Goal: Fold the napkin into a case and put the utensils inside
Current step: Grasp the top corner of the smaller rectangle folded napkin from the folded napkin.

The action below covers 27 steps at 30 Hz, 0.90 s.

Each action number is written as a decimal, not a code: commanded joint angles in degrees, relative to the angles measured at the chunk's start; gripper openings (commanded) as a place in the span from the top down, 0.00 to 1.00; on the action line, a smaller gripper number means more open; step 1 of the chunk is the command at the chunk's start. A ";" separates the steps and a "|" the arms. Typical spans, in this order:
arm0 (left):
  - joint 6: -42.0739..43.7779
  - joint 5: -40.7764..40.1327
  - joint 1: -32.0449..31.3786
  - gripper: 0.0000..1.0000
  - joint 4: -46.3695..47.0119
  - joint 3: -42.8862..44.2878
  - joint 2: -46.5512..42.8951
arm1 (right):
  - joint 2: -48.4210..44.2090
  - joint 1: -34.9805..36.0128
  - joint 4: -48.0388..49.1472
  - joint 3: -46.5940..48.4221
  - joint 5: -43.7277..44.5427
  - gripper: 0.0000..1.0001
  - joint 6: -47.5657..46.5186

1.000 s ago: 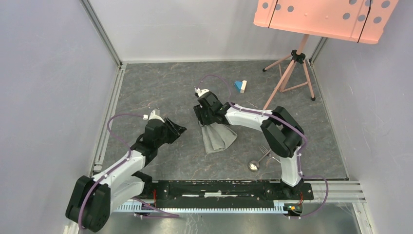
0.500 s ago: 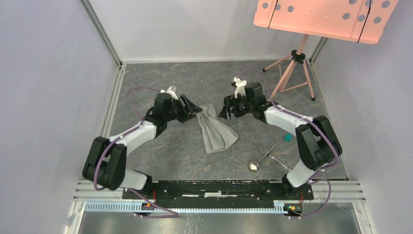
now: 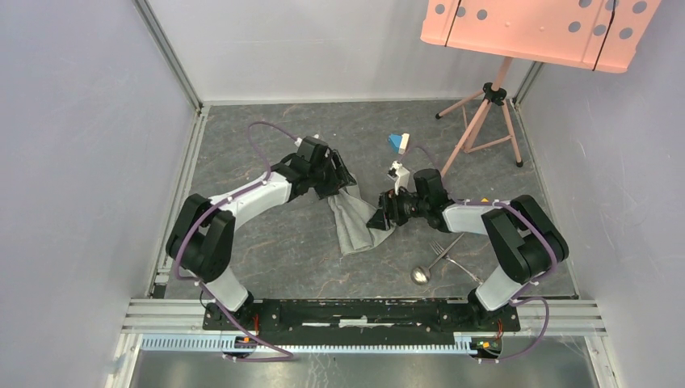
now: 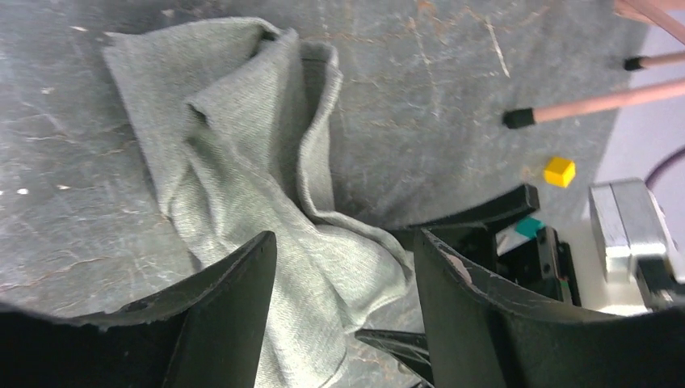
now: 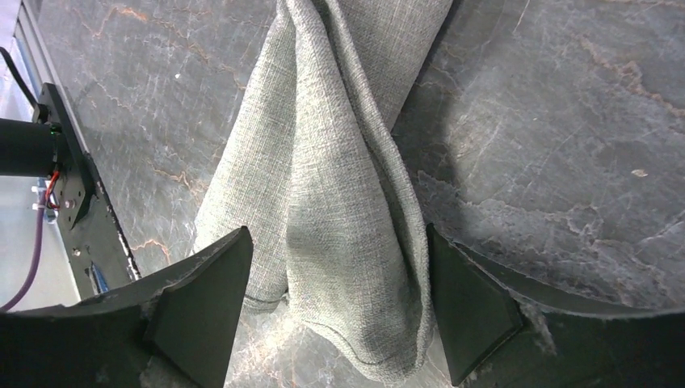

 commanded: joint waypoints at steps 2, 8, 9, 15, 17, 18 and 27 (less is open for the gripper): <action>1.14 -8.96 -1.08 0.31 -9.15 4.86 2.04 | -1.52 0.76 7.71 -2.28 -2.57 0.26 2.19; 3.61 -9.52 1.33 0.29 -6.61 -1.27 -3.86 | -5.07 3.90 2.90 -0.66 2.64 0.55 2.38; 3.61 -8.75 2.44 0.28 -5.19 -3.80 -6.02 | -5.48 4.61 1.73 -0.09 3.63 0.58 2.51; 2.33 -3.91 9.31 0.27 2.32 -19.16 -20.05 | -5.14 10.73 -7.45 6.33 12.11 0.72 3.43; 2.88 -3.04 10.90 0.27 1.83 -22.09 -23.66 | -4.44 13.00 -8.91 7.41 15.99 0.73 6.18; 3.03 -2.61 11.69 0.27 1.62 -23.50 -25.11 | -3.83 14.03 -8.49 7.63 16.87 0.76 8.00; 4.69 6.27 13.48 0.23 3.23 -29.16 -27.04 | 3.82 22.76 -8.20 12.05 26.34 0.82 15.69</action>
